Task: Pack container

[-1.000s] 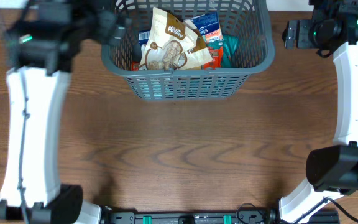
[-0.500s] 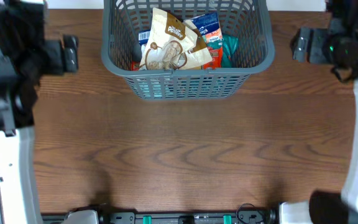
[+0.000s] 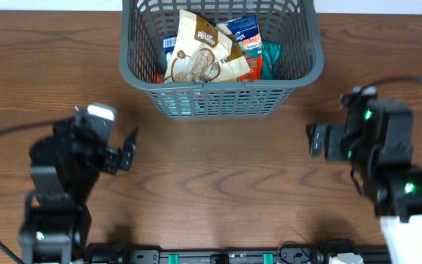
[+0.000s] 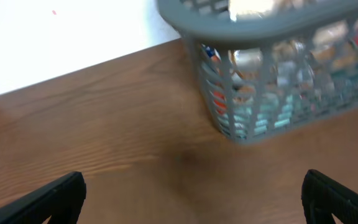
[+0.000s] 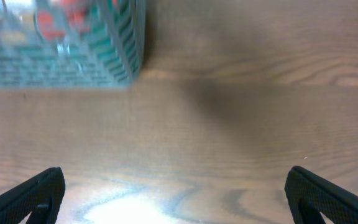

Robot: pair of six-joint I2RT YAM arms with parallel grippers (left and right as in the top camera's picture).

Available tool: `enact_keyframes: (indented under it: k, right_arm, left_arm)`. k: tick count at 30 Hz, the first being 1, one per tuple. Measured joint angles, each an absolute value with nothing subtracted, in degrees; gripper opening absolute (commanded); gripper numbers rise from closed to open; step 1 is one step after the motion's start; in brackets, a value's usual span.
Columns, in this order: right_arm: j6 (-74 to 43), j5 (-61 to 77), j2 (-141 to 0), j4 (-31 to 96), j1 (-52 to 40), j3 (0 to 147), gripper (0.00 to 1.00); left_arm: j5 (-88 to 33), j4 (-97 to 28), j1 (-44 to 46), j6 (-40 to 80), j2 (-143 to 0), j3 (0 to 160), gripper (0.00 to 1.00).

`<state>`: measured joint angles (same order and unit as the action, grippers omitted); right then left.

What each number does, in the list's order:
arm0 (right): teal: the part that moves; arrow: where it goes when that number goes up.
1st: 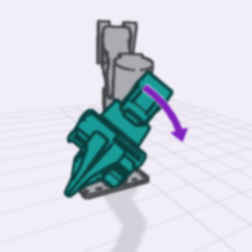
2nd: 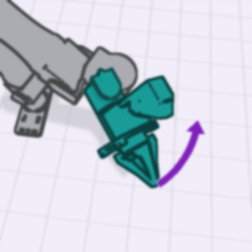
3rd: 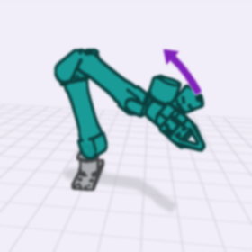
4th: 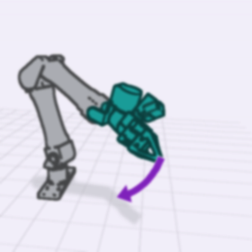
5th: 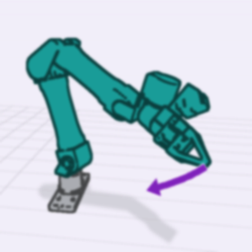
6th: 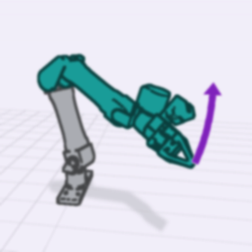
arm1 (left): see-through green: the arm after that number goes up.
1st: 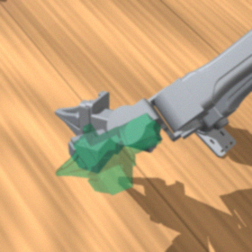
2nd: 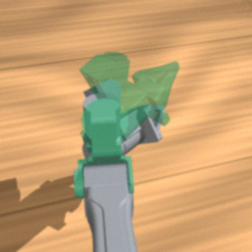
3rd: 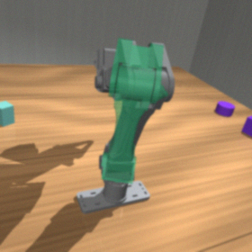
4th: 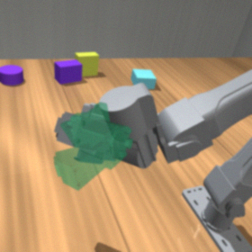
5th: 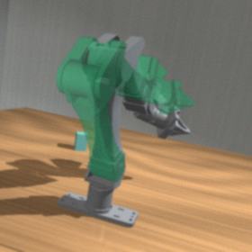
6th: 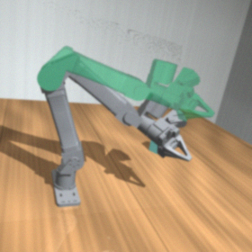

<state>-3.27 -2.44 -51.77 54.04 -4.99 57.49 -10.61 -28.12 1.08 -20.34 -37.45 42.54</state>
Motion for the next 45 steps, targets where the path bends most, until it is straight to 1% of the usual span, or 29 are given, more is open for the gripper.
enact_keyframes:
  k: [6,9,13,20,34,39,45]
  right_arm:
    - [-3.66,-3.49,-38.63,50.09,-6.66,44.38,0.99]
    - [-3.88,-4.71,-34.24,47.70,-6.66,40.71,0.99]
    - [-3.95,-5.87,-32.93,47.72,-6.63,38.00,0.99]
    - [-3.97,-6.31,-33.12,50.35,-6.66,37.26,0.99]
    - [-3.95,-6.52,-32.56,50.52,-6.61,37.26,0.99]
    - [-3.92,-7.25,-25.67,52.51,-6.44,37.19,0.99]
    - [-3.92,-6.37,-12.49,52.05,-6.42,34.46,0.99]
  left_arm:
    - [-10.61,-24.69,2.00,-21.50,-27.68,31.24,0.99]
    - [-10.61,-24.45,2.00,-21.71,-25.67,29.91,0.99]
    - [-10.59,-24.05,2.00,-21.93,-25.34,29.91,0.99]
    - [-10.61,-24.05,2.00,-22.15,-25.34,29.91,0.99]
    - [-10.59,-24.05,2.00,-22.35,-25.34,29.91,0.99]
    - [-10.59,-24.03,2.00,-22.35,-25.34,29.91,0.99]
    - [-10.59,-24.01,2.00,-22.35,-25.34,29.91,0.99]
